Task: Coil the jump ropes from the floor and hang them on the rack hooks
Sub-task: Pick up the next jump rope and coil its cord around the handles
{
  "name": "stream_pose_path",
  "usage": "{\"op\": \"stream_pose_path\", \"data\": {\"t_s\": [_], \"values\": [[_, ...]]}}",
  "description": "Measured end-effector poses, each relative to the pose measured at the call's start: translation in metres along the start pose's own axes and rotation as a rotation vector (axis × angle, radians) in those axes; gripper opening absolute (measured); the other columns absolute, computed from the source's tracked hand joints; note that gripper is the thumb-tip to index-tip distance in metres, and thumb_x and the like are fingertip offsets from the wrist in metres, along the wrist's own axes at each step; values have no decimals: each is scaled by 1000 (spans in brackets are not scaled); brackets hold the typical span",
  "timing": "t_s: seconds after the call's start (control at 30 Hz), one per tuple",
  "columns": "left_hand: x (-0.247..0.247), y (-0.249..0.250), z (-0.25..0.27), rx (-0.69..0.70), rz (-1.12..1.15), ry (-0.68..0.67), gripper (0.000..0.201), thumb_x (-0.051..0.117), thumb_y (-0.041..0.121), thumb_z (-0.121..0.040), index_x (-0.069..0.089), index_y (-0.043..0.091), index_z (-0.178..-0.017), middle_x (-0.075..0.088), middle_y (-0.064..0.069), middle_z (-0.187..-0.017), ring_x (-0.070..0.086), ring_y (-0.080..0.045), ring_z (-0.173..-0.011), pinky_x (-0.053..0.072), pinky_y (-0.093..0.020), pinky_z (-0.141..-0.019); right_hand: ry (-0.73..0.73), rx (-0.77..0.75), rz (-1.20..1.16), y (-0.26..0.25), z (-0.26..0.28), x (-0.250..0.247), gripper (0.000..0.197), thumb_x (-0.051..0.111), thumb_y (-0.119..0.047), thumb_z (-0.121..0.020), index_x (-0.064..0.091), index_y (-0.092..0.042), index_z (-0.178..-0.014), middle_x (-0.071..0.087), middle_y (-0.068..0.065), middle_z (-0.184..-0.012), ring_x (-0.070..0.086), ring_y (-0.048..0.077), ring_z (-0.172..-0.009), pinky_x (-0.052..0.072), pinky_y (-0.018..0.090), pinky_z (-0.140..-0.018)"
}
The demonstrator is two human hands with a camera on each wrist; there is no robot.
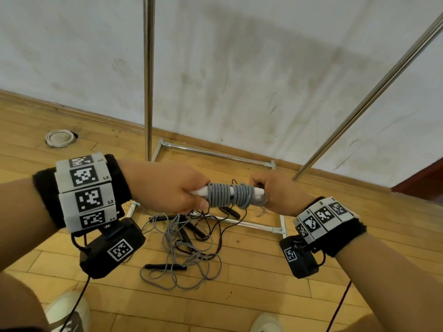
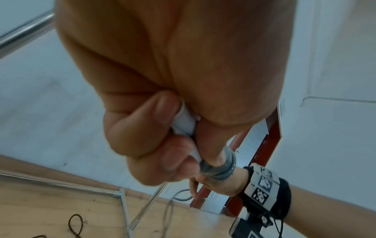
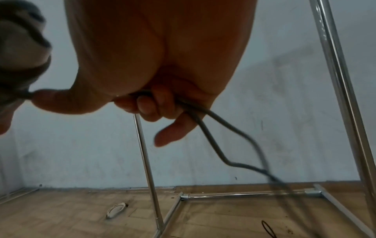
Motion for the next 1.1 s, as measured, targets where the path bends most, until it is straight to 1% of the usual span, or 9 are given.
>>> {"op": "stream_pose_path", "data": {"t_s": [0.13, 0.23, 0.33, 0.53, 0.6, 0.73, 0.83, 0.97, 1.1], "values": [[8, -2, -4, -45, -153, -37, 22, 50, 37, -100, 45, 31, -80, 54, 7, -69, 47, -3, -52, 40, -21, -58, -2, 47, -96, -2, 0, -1, 24, 76, -25, -83, 54, -26, -72, 54, -9, -66, 46, 6, -60, 41, 28, -60], [17, -6, -11, -110, -245, -60, 24, 48, 40, -100, 41, 32, -78, 54, 6, -72, 49, -6, -57, 41, -23, -58, -15, 96, -302, -8, 1, -4, 14, 74, -25, -85, 63, -19, -80, 62, 5, -72, 51, 14, -62, 44, 33, -59], [21, -11, -18, -164, -286, -32, 26, 48, 38, -101, 38, 33, -77, 55, 5, -77, 52, -10, -60, 45, -25, -58, 3, 134, -392, -13, -1, -6, 13, 70, -17, -88, 64, -15, -76, 55, 7, -66, 45, 21, -58, 38, 34, -56], [14, -20, -27, -201, -297, 137, 25, 48, 37, -101, 36, 31, -79, 55, 4, -80, 54, -12, -64, 48, -28, -59, 57, 184, -783, -18, -3, -9, 22, 46, -5, -99, 63, -3, -84, 56, 0, -61, 38, 8, -48, 31, 16, -42], [10, -22, -29, -205, -287, 212, 27, 48, 37, -100, 36, 31, -78, 55, 4, -80, 55, -13, -65, 49, -30, -58, 80, 166, -839, -20, -2, -11, 22, 47, -7, -100, 63, -3, -87, 57, 1, -63, 40, 8, -50, 34, 17, -43], [-1, -22, -30, -185, -209, 378, 26, 50, 33, -100, 38, 31, -77, 54, 5, -72, 51, -9, -57, 34, -22, -49, 112, 127, -1001, -25, -1, -10, 22, 43, -8, -102, 64, -2, -99, 58, 2, -69, 44, 8, -56, 39, 20, -49], [-5, -21, -28, -182, -170, 425, 16, 51, 33, -99, 44, 28, -86, 56, 4, -72, 50, -10, -56, 33, -22, -49, 103, 113, -1095, -28, 1, -5, 26, 40, -6, -103, 65, -1, -104, 60, 1, -72, 49, 10, -61, 43, 22, -55], [-4, -20, -27, -175, -126, 454, 16, 50, 34, -100, 48, 21, -91, 56, 4, -72, 50, -11, -58, 34, -23, -51, 96, 95, -1063, -31, 7, 6, 28, 43, -18, -104, 67, -5, -98, 61, 2, -70, 48, 12, -59, 42, 23, -54], [-10, -14, -23, -83, 0, 495, 19, 52, 29, -99, 49, 24, -80, 57, 3, -67, 49, -7, -51, 37, -17, -47, 134, 112, -1067, -29, 8, 10, 40, 51, -42, -96, 72, -8, -88, 56, 3, -64, 42, 11, -52, 34, 23, -47]]}}
Point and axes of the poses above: each hand's wrist, its own z-axis away from the middle knuckle, its own x-axis out of the palm, y = z × x, the point moved 3 cm from there along -z, towards the middle knuckle
